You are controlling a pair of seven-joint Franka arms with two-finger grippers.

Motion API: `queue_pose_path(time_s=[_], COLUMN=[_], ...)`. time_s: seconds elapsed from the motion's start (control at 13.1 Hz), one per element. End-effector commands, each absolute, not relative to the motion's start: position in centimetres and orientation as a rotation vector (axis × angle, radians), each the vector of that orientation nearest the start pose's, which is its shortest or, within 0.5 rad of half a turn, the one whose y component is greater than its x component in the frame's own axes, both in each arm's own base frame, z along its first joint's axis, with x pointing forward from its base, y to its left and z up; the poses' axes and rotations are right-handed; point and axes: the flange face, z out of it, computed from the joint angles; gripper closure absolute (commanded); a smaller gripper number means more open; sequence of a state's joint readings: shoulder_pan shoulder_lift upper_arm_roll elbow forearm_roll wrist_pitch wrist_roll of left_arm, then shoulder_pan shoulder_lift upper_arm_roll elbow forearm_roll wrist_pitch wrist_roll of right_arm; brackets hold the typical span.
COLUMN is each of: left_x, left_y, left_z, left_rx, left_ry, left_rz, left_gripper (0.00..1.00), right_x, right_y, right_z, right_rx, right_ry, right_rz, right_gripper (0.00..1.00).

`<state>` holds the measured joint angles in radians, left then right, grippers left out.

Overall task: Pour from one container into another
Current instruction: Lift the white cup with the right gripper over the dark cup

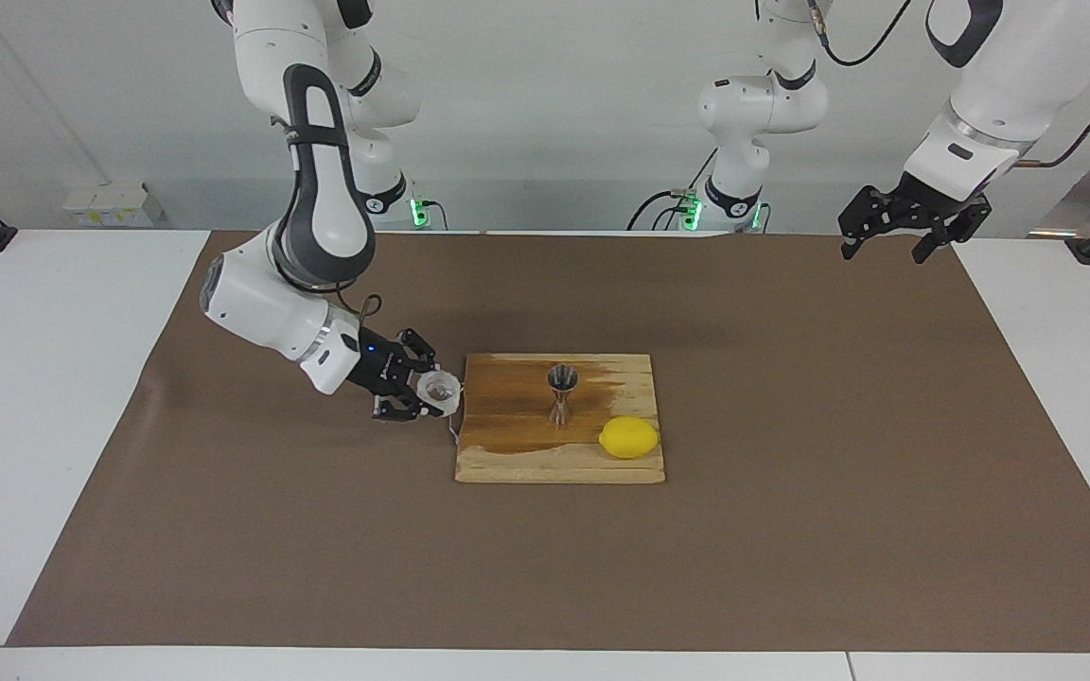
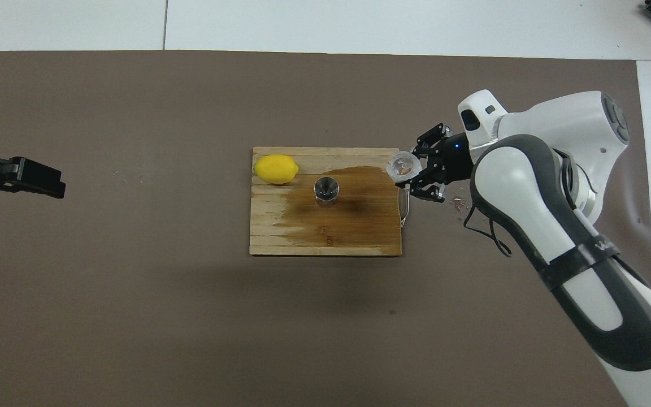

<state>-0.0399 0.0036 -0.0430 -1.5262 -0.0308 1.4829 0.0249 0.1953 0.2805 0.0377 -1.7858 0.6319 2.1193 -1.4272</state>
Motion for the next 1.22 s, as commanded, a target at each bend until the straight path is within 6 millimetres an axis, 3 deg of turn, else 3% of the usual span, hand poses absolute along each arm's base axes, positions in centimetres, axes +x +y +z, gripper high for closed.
queue_pose_path(time_s=[0.0, 0.15, 0.38, 0.69, 0.92, 1.15], left_x=[53.9, 53.9, 53.9, 53.9, 53.9, 53.9], left_y=[-4.7, -4.6, -4.7, -4.7, -4.7, -4.7], left_z=[63.9, 63.9, 63.9, 63.9, 63.9, 63.9], left_rx=[-3.175, -3.175, -3.175, -3.175, -3.175, -3.175], left_ry=[0.173, 0.171, 0.173, 0.173, 0.173, 0.173], left_rz=[0.087, 0.087, 0.087, 0.087, 0.087, 0.087], left_gripper=[0.0, 0.0, 0.0, 0.0, 0.0, 0.0], right_x=[62.4, 62.0, 60.8, 59.2, 59.2, 58.4], right_y=[21.1, 24.3, 27.0, 29.5, 29.8, 31.9], right_z=[42.8, 43.8, 43.9, 43.7, 43.8, 42.8], right_rx=[-2.14, -2.167, -2.175, -2.148, -2.157, -2.181], right_ry=[-1.671, -1.722, -1.847, -2.023, -2.071, -2.171], right_rz=[-0.407, -0.347, -0.252, -0.169, -0.167, -0.105], right_gripper=[0.81, 0.82, 0.83, 0.83, 0.83, 0.83])
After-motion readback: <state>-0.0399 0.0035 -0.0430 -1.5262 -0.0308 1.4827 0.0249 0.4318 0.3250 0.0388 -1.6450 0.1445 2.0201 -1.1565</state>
